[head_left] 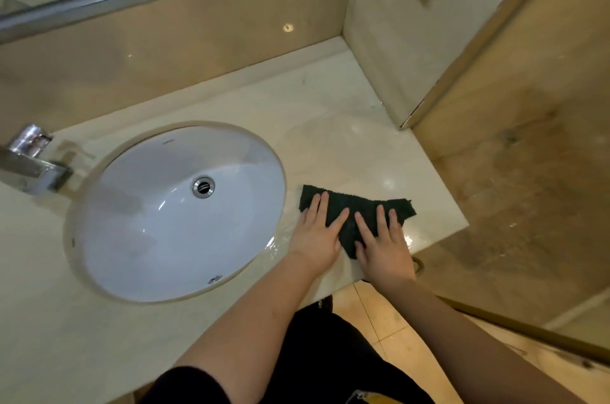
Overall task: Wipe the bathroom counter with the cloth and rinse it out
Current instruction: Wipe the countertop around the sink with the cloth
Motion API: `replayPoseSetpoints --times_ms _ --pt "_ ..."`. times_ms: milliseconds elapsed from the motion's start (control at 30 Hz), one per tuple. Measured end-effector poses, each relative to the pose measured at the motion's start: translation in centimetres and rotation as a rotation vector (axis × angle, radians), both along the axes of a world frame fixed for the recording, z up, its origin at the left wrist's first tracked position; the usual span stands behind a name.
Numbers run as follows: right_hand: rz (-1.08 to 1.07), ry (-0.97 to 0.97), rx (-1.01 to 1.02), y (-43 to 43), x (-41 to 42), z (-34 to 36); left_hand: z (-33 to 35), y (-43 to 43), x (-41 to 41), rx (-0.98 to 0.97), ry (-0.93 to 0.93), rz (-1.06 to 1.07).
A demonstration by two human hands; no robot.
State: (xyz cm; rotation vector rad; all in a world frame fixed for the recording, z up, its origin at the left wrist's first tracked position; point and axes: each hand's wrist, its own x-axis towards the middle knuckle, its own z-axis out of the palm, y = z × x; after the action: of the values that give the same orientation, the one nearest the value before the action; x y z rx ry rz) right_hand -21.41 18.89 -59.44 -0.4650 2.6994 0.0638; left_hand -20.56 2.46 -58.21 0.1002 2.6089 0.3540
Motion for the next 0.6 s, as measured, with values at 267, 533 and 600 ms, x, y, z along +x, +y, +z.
replayPoseSetpoints --times_ms 267,533,600 --pt "-0.010 -0.049 0.000 -3.0 -8.0 0.8 -0.2 -3.3 -6.5 -0.009 0.040 -0.032" --pt "0.040 -0.051 0.003 -10.7 -14.9 0.5 -0.6 -11.3 -12.9 -0.041 0.064 -0.012" --pt "0.033 -0.049 -0.005 -12.4 -16.3 0.5 -0.7 -13.2 -14.3 -0.034 0.075 -0.008"
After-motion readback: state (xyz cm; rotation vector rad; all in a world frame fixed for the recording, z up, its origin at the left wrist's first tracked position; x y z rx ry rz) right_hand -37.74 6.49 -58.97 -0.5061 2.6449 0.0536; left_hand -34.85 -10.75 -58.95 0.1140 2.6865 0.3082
